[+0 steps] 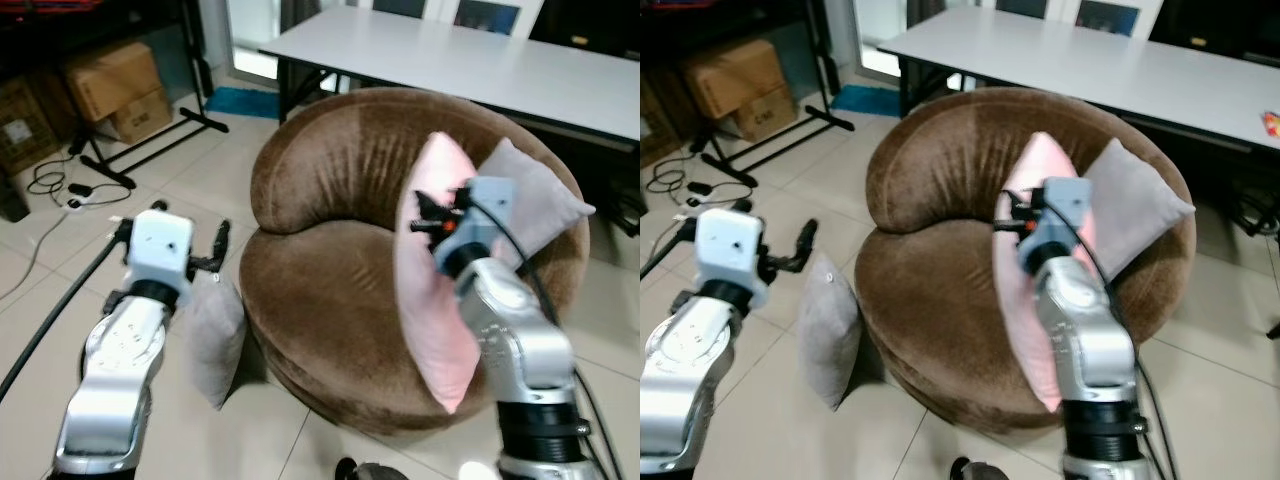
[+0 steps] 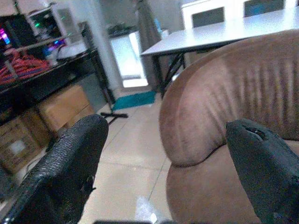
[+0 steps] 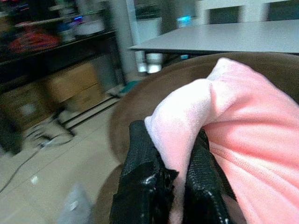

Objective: Move the pillow to the sofa from floor

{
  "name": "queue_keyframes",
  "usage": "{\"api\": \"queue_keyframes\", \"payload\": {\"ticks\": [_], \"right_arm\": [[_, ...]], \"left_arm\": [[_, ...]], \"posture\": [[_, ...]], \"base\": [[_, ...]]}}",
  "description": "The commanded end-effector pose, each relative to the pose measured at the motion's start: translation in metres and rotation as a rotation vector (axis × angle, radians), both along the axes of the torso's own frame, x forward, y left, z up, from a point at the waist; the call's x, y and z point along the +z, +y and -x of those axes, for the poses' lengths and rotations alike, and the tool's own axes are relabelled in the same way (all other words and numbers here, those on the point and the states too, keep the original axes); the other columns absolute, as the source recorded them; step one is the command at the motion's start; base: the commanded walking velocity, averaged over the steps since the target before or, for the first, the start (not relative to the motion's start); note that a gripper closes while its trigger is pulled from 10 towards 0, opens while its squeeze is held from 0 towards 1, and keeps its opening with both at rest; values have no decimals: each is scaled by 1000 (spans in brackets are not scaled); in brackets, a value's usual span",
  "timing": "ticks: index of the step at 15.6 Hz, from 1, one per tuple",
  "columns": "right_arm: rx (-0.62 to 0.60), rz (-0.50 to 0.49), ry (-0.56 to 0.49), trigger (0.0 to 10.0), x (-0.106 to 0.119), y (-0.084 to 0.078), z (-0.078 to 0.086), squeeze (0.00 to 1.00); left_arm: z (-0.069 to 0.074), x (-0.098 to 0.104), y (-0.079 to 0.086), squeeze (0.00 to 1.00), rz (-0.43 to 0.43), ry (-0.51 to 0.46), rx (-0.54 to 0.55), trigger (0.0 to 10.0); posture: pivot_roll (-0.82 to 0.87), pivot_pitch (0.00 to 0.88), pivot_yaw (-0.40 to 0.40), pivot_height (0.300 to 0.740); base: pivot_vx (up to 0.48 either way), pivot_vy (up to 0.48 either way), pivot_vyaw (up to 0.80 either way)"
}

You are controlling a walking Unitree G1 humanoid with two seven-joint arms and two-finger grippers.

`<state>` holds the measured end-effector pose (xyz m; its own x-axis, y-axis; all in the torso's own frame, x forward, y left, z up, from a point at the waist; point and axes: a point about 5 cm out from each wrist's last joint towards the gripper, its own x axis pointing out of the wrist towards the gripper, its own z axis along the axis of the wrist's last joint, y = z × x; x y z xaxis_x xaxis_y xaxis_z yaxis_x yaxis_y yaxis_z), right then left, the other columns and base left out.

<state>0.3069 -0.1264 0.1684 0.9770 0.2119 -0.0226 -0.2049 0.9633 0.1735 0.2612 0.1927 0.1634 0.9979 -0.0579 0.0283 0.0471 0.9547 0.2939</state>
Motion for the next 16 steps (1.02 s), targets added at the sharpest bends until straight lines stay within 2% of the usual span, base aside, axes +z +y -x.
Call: {"api": "queue_keyframes", "payload": {"ticks": [1,4,12,16], "right_arm": [[33,-2,-79,10000,15,5,1,0],[43,-5,-77,10000,14,6,1,0],[71,18,-65,10000,11,10,2,0],[78,21,-72,10000,12,11,1,0]], "left_arm": [[0,4,-3,0,6,-13,-14,10000],[1,5,-3,0,15,-14,-19,10000],[2,4,-4,0,10,-6,-34,10000],[2,5,-3,0,12,-5,-34,10000]], "posture": [[-19,0,-19,740],[-17,0,-20,740],[-10,0,-26,740],[-5,0,-26,740]], "base": [[0,0,0],[84,0,0],[255,0,-745],[253,0,0]]}}
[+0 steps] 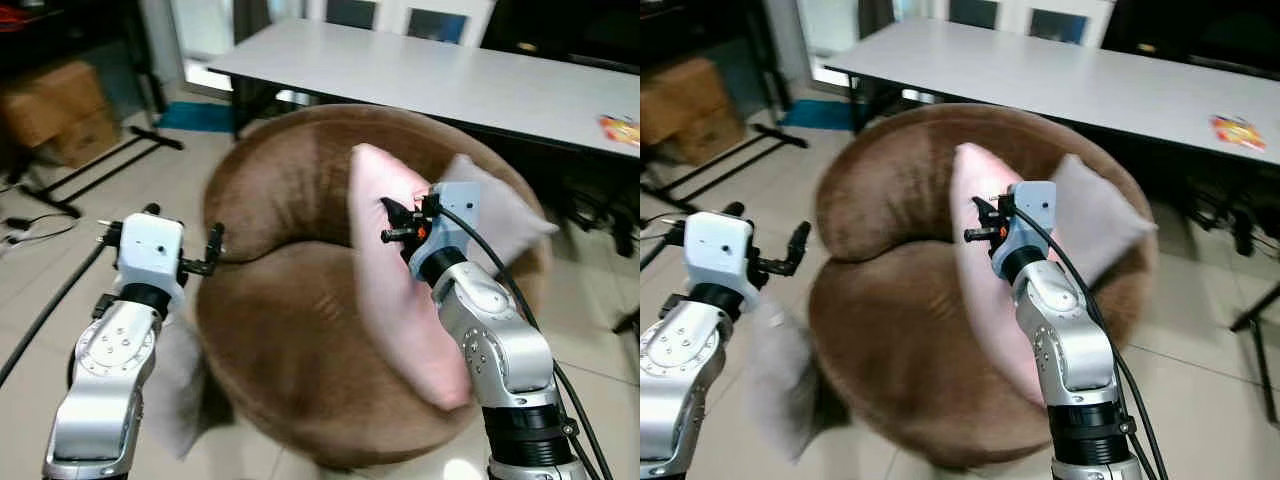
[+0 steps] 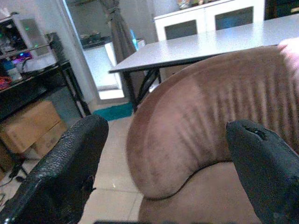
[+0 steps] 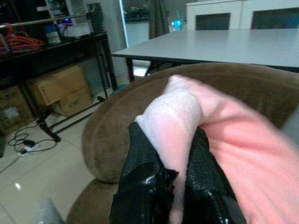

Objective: Move the pillow to the sofa from floor

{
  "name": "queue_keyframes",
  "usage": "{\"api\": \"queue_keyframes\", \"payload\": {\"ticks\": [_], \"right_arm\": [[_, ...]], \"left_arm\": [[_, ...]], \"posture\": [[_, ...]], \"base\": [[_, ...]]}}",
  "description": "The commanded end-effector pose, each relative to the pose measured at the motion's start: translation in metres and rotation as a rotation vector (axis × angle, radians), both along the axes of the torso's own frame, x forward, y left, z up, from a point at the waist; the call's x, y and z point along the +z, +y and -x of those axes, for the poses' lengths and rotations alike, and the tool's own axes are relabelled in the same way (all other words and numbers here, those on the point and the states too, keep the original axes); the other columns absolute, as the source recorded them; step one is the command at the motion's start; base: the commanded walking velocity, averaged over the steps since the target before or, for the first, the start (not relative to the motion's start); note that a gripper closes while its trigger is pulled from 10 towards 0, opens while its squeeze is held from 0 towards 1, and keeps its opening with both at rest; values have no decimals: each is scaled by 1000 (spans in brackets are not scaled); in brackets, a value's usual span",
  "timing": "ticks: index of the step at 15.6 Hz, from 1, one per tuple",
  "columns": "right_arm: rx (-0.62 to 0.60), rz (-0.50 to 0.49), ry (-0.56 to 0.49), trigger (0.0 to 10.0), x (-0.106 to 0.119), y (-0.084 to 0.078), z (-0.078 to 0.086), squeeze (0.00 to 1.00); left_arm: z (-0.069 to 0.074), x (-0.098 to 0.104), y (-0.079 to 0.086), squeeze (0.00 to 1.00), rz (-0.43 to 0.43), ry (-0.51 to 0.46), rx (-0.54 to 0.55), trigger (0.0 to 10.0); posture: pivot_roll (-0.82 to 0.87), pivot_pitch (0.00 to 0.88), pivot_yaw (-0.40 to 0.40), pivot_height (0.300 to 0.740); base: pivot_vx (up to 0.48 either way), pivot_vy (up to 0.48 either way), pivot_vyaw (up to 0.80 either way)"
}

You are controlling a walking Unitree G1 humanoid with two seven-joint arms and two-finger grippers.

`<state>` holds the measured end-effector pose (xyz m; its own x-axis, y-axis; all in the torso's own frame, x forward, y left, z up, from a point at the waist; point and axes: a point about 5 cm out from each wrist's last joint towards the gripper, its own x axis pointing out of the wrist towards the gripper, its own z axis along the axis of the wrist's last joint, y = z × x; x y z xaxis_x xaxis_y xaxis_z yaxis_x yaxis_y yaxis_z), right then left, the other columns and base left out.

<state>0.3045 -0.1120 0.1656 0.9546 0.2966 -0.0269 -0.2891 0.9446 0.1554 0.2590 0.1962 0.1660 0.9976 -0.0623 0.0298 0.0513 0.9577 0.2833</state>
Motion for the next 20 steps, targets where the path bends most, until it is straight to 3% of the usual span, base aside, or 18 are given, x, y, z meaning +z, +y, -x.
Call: {"api": "queue_keyframes", "payload": {"ticks": [1,20], "right_arm": [[-2,2,-75,10000,15,-2,-2,0],[116,0,-112,10000,20,14,-1,0]], "left_arm": [[-1,3,-7,0,0,-5,-31,10000],[2,4,-5,0,7,-5,-29,10000]], "posture": [[-4,0,-23,740],[8,0,-28,740]], "base": [[259,0,0],[262,0,-67]]}}
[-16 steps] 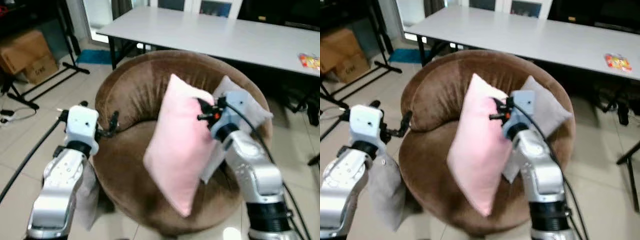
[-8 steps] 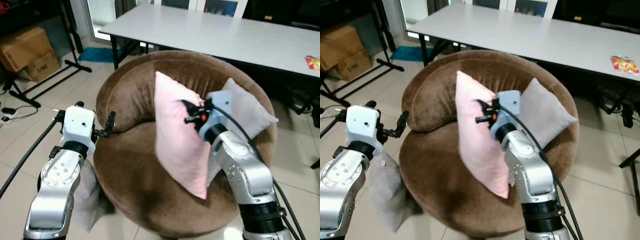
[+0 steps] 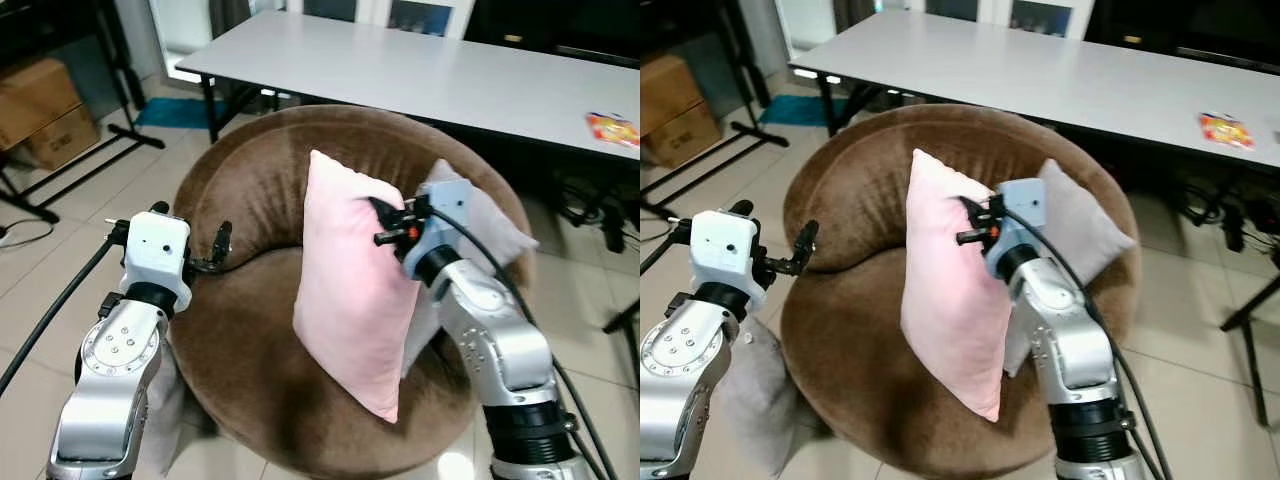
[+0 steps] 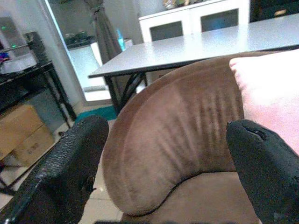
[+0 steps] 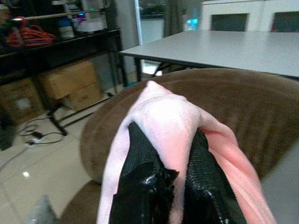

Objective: Move the pillow to the sofa from floor

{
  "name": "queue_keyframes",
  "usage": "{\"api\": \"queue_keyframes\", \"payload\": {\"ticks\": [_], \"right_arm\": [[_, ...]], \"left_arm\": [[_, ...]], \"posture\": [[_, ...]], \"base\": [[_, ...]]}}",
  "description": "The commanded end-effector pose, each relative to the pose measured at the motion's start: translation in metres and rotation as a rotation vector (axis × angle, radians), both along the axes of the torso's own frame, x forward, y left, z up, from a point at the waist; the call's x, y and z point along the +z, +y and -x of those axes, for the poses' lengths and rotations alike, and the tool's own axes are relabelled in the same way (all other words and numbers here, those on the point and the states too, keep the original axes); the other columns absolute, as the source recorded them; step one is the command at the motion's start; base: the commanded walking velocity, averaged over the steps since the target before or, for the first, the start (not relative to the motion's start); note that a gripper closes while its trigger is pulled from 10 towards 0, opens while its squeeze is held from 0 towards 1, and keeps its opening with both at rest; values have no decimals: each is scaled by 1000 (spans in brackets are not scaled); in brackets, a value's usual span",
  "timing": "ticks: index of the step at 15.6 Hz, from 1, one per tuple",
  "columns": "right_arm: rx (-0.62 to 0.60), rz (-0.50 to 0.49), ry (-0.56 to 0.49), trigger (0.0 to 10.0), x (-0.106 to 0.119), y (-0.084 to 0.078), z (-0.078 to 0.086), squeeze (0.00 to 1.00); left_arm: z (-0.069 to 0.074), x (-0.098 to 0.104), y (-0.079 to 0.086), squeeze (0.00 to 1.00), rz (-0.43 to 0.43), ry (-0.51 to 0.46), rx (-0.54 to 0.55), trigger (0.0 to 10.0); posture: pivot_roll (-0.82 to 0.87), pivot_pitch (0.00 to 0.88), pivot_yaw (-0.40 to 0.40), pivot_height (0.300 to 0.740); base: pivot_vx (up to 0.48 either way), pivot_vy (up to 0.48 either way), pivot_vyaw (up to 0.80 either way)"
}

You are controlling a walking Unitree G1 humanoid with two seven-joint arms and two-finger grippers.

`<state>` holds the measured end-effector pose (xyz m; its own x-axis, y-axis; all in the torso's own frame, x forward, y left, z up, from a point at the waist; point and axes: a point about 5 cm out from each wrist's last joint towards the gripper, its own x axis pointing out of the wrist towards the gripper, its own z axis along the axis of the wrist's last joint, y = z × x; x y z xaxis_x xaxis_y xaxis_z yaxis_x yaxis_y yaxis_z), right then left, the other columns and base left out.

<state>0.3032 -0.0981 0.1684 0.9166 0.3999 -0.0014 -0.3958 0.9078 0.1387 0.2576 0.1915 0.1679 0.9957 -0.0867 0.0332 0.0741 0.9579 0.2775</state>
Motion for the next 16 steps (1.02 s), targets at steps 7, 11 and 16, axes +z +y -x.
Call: {"api": "queue_keyframes", "payload": {"ticks": [7,11,16], "right_arm": [[-37,7,-85,10000,15,-4,-3,0],[-34,8,-90,10000,15,-3,-3,0],[-22,10,-84,10000,13,-3,-2,0]], "left_arm": [[0,2,-3,0,0,4,-17,10000],[1,1,-3,0,-5,10,-22,10000],[5,-8,-9,0,-68,53,-72,10000]], "posture": [[4,0,-23,740],[7,0,-25,740],[8,0,-30,740]], "base": [[287,0,229],[287,0,0],[166,0,0]]}}
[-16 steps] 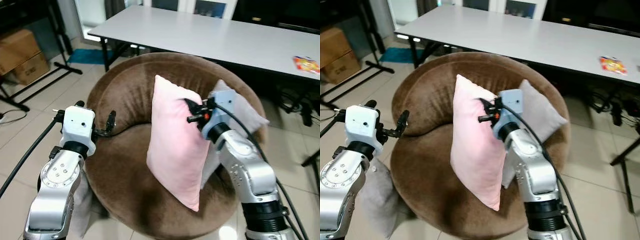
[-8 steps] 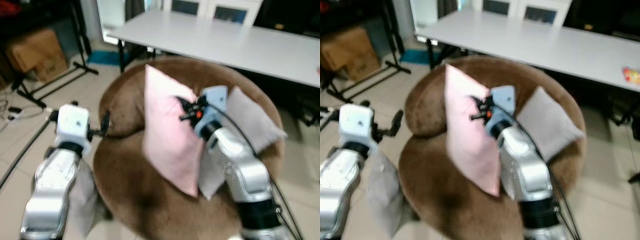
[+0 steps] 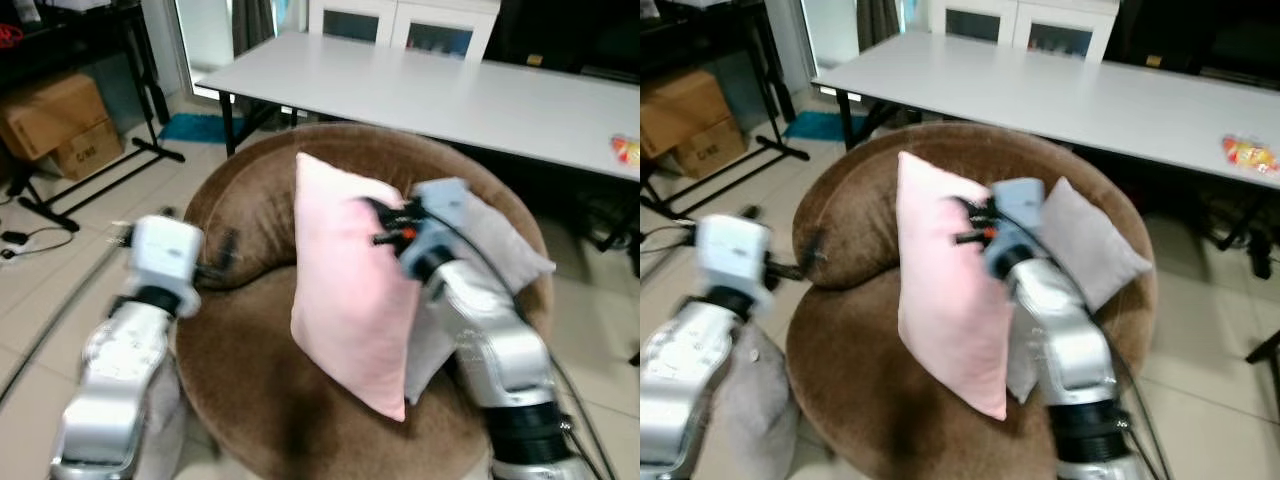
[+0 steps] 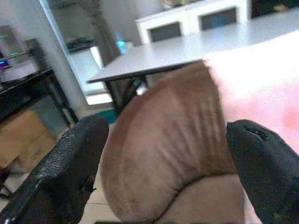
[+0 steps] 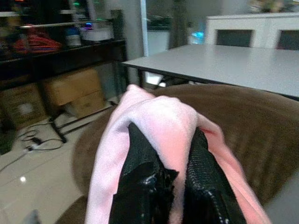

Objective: Move the pillow to the sofa from floor

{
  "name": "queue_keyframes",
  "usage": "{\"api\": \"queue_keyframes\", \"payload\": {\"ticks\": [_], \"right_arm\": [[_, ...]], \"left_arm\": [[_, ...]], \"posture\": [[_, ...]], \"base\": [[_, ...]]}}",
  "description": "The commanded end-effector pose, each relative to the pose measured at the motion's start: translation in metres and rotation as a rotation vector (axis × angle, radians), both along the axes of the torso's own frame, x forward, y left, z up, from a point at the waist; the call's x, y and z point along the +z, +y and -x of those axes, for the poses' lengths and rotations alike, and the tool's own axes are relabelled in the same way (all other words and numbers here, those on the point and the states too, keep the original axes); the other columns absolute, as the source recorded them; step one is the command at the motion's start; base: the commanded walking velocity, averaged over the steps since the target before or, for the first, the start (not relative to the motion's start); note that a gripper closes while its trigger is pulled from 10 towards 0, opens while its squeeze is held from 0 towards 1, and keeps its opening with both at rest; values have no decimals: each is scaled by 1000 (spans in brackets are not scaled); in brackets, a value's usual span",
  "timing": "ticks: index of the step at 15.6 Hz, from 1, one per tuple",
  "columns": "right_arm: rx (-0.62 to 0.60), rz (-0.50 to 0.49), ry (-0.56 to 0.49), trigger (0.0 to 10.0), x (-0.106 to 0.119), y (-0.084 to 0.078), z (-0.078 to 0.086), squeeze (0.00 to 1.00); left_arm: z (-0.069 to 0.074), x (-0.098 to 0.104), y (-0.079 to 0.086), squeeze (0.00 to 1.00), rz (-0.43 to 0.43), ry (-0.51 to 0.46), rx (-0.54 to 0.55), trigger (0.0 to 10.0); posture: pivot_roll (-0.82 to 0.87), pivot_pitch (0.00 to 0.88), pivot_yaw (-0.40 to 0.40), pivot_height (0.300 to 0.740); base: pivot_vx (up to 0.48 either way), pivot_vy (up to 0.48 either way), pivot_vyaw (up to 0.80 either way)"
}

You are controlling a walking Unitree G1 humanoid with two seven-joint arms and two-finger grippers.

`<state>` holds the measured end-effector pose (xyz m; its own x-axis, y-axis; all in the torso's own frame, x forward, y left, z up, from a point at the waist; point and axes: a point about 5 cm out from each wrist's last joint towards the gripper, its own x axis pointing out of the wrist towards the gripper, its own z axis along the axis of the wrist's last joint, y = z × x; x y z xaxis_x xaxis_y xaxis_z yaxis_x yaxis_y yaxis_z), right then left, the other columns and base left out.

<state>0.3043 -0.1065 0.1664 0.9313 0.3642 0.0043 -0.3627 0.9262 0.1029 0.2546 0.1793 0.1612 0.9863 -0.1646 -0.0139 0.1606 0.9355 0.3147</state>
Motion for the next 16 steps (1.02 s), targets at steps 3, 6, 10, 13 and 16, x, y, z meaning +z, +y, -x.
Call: {"api": "queue_keyframes", "payload": {"ticks": [3,6,10,13,16], "right_arm": [[28,-22,-58,10000,14,8,-1,0],[90,-42,-61,10000,18,21,-3,0],[144,-157,-5,10000,23,46,-18,0],[89,-349,121,10000,19,59,-47,0],[27,-528,260,10000,1,64,-71,0]], "left_arm": [[7,-8,5,0,-57,47,-29,10000],[12,-13,5,0,-81,92,-94,10000],[26,-19,8,0,-98,187,-227,10000],[34,-23,12,0,-132,274,-336,10000],[38,-24,16,0,-155,320,-365,10000]], "posture": [[13,0,-35,740],[18,0,-37,740],[31,0,-42,740],[47,0,-40,740],[72,0,-32,740]], "base": [[0,0,0],[0,0,0],[0,0,0],[0,0,0],[0,0,0]]}}
